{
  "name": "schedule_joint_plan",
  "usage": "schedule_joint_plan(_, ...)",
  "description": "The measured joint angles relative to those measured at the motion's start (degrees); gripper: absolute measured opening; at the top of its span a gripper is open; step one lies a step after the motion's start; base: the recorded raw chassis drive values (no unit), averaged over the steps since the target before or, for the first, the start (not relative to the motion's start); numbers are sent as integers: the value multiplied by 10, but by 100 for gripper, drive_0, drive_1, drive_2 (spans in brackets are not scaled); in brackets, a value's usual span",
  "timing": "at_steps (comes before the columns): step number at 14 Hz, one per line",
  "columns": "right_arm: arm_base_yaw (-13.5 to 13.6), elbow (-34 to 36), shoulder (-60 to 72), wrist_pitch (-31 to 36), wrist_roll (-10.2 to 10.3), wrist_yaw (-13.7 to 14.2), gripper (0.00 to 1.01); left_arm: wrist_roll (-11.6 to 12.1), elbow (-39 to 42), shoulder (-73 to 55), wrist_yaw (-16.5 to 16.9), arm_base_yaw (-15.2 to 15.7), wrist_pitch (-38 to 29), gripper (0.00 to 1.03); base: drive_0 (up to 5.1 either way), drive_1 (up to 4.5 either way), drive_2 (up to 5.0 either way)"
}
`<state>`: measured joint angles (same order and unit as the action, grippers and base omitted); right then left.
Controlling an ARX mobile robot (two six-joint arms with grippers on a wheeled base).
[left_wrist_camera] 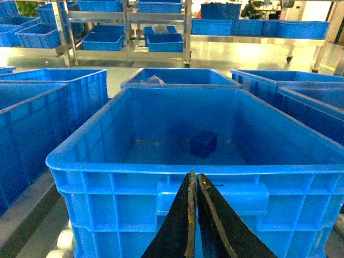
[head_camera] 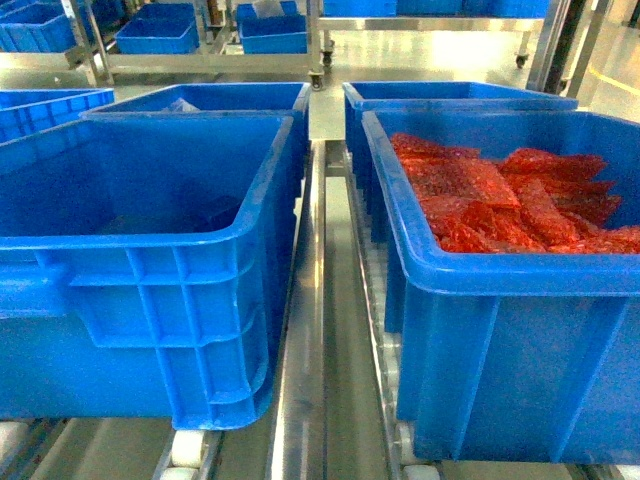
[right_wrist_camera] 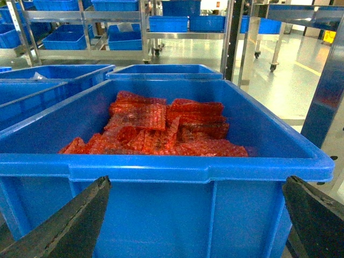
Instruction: Pick blue part to blue bin on bottom shelf
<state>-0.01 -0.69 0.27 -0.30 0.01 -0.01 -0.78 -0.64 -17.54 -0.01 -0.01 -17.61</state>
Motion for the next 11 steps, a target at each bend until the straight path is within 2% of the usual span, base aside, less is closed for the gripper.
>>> schedule_joint_plan(3,0,0,0,0,0,0,98,0,0,50,0,0,49,2,0,0,0)
schedule_joint_plan(7,0,0,0,0,0,0,98,0,0,77,0,0,77,2,0,0,0)
schedule_joint_plan(9,0,0,0,0,0,0,98,0,0,164,-1,0,184,2,0,0,0)
schedule_joint_plan(11,0,0,0,2,0,0,98,2,0,169,0,0,181,2,0,0,0)
